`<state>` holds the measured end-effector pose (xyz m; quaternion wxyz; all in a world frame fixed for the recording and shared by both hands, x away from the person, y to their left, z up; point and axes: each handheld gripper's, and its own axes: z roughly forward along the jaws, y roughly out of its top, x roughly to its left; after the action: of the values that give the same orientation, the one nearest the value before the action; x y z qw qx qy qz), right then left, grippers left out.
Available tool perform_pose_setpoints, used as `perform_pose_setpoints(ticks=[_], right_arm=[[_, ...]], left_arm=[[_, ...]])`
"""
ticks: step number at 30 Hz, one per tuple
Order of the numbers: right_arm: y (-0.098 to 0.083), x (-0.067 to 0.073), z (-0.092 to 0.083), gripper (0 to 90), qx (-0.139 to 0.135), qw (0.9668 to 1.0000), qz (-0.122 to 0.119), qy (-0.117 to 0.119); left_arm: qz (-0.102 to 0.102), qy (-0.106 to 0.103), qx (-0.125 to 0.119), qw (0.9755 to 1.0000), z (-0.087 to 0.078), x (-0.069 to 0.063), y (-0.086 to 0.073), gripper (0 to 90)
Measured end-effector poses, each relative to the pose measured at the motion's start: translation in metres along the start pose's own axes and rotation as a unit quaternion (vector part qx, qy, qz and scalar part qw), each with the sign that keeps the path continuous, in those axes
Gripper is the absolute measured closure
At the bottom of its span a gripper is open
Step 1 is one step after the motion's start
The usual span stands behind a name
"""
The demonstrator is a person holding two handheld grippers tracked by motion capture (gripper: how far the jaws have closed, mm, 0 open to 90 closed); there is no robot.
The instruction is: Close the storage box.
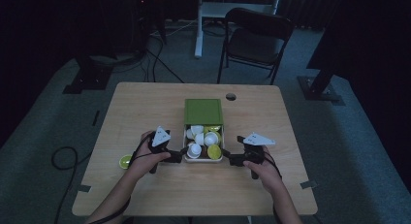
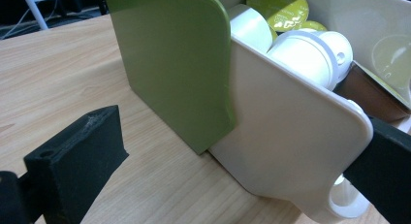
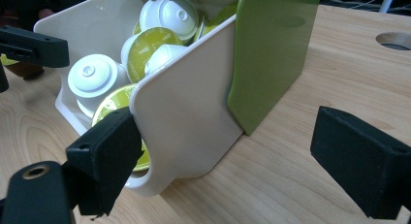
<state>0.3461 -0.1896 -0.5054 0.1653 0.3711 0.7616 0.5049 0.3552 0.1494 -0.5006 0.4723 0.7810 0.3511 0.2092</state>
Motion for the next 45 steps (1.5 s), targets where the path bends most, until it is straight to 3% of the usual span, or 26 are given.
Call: perform_pose_setpoints(ticks=[13,28,45], right_arm=[[0.005,-0.006,0.006,11.1,-0.008,0.9997,0.02,-0.008],[0.01,-0.011,0.012,11.1,-0.009,0.9994,0.023,-0.024],[0.017,-0.017,0.021,11.1,-0.005,0.9987,0.032,-0.038]], left_arm=[[-0.004,0.002,-0.002,1.0,0.005,0.006,0.007,0.2],[0.002,0.007,0.003,1.0,0.012,0.012,0.013,0.2],[-0.006,0.009,0.003,0.9999,0.021,0.02,0.018,0.2]])
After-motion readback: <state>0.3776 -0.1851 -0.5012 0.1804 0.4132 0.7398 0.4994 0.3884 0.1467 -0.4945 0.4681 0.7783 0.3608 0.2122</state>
